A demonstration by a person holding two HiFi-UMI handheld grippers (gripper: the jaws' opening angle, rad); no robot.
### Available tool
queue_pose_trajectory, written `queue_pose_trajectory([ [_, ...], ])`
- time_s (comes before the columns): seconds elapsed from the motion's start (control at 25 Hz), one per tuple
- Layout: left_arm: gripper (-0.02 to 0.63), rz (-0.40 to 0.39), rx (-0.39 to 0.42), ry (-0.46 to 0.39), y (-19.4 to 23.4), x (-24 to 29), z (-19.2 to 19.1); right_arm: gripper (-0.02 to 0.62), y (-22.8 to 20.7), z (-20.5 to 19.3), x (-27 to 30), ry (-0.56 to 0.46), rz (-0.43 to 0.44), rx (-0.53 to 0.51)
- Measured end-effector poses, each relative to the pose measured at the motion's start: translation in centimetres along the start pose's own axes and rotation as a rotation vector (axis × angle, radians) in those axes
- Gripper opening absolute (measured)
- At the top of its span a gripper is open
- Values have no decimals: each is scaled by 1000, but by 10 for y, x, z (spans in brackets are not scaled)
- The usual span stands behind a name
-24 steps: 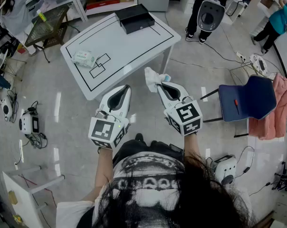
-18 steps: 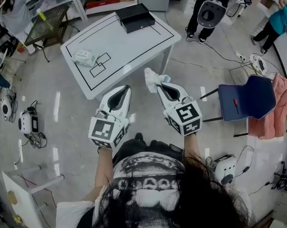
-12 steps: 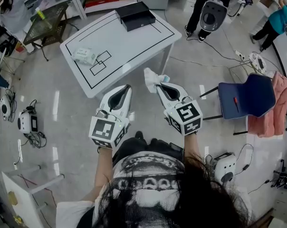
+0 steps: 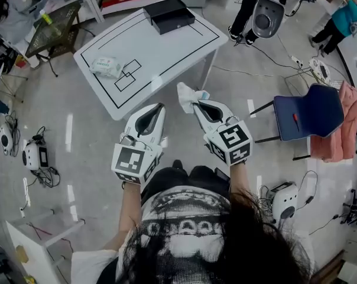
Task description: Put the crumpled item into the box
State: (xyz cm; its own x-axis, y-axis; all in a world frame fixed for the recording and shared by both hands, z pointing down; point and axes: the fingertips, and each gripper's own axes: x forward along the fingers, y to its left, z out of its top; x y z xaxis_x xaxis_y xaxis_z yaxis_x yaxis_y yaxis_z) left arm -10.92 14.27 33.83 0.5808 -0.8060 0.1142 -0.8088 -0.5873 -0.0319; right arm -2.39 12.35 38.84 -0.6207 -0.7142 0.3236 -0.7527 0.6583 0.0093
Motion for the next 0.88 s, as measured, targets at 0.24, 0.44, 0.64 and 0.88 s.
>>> queue_pose_trajectory([
  [0.24, 0, -20, -19, 2, 11, -7, -8, 9, 12, -2, 8, 26, -9, -9],
  [0.44, 0, -21, -39, -10, 23, -4, -7, 9, 12, -1, 13, 44, -19, -19],
  [0.64, 0, -32, -40, -3, 26, 11, -11, 9, -2, -1, 19, 47, -29, -16],
  [0.88, 0, -28, -40, 16, 37, 40, -15, 9, -27, -1, 39, 48, -19, -7],
])
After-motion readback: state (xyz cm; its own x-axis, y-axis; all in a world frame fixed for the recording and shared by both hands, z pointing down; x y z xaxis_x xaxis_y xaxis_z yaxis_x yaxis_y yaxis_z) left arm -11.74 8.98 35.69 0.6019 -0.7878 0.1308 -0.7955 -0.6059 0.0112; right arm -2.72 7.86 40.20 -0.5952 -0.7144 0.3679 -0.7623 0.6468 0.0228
